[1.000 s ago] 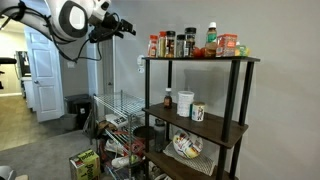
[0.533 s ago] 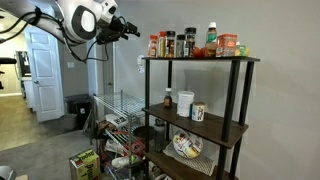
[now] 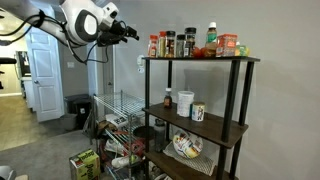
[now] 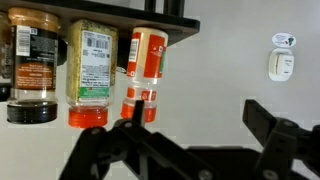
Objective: Move the spice bottle on the far left and place it on the second shelf from the top
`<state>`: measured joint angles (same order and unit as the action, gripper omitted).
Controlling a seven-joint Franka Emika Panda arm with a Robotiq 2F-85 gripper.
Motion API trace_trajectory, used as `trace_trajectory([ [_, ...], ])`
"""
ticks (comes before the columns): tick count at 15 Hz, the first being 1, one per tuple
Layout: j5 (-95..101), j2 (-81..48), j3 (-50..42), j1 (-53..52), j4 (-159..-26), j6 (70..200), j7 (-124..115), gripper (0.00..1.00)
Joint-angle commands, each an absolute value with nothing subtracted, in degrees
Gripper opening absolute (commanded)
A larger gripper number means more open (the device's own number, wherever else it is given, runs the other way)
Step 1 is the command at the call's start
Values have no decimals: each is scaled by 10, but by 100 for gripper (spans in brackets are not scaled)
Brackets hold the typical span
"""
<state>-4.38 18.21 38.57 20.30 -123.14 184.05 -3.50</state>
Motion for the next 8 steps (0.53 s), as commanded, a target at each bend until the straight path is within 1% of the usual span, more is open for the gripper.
trace_trajectory([
  [1, -44, 182, 386, 203, -1231, 1841, -35, 100],
  [4, -46, 179, 385, 201, -1231, 1849, -37, 100],
  [8, -41, 171, 427, 256, -1209, 1852, -56, 100],
])
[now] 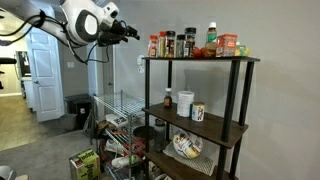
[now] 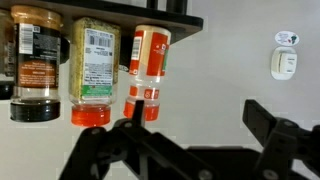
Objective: Move the spice bottle on the far left and place it on the second shelf from the top
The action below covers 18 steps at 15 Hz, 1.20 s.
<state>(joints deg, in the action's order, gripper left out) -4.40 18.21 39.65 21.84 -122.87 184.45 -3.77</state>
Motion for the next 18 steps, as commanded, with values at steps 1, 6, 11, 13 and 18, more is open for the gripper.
trace_trajectory([
  [1, -41, 169, 438, 272, -1202, 1849, -61, 100],
  [6, -29, 150, 519, 370, -1147, 1832, -80, 100],
  [11, -25, 137, 633, 489, -1102, 1812, -84, 100],
  [13, -28, 136, 673, 529, -1091, 1803, -85, 100],
  [18, -33, 148, 793, 657, -1059, 1778, -112, 100],
])
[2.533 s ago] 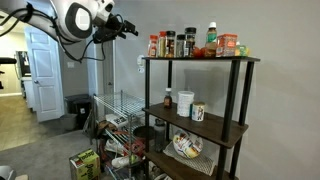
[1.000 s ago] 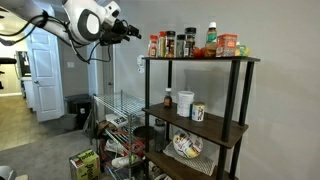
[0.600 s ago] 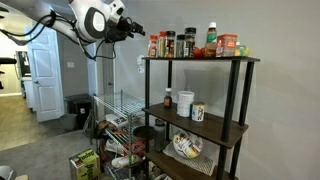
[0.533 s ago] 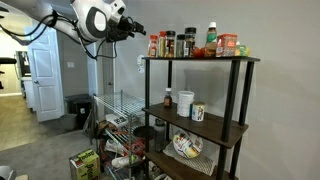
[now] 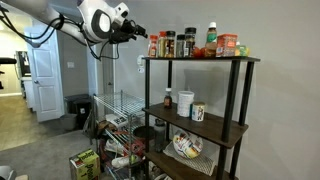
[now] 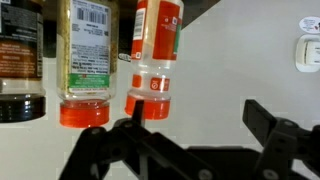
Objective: Move the spice bottle on the far left and place it on the second shelf from the top
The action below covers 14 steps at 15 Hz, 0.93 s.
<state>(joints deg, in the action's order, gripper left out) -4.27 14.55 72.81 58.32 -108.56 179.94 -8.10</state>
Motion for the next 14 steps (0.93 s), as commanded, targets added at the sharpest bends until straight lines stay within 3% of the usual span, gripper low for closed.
trace_trajectory([
  [1, -35, 151, 817, 683, -1051, 1771, -117, 100],
  [14, -89, 209, 1063, 989, -924, 1729, -166, 100],
])
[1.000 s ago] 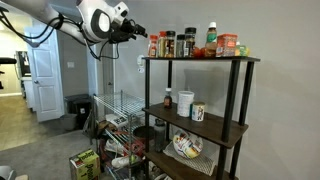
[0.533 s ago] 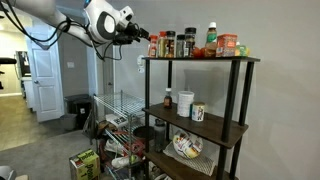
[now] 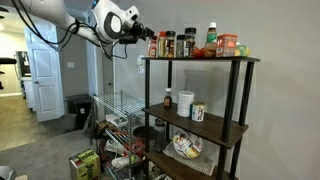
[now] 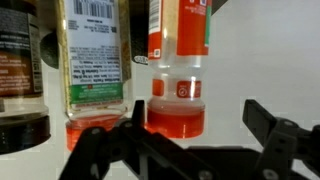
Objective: Move the spice bottle on the far left and place it on the second shelf from the top
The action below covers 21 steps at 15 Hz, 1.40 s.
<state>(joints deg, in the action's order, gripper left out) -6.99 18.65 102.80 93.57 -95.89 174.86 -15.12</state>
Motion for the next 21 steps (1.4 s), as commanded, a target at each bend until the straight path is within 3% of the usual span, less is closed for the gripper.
trace_trajectory([
  [1, -95, 216, 1074, 1006, -916, 1727, -166, 100],
  [10, -183, 274, 1094, 1068, -861, 1704, -149, 100],
  [21, -165, 250, 1051, 1011, -898, 1717, -131, 100],
])
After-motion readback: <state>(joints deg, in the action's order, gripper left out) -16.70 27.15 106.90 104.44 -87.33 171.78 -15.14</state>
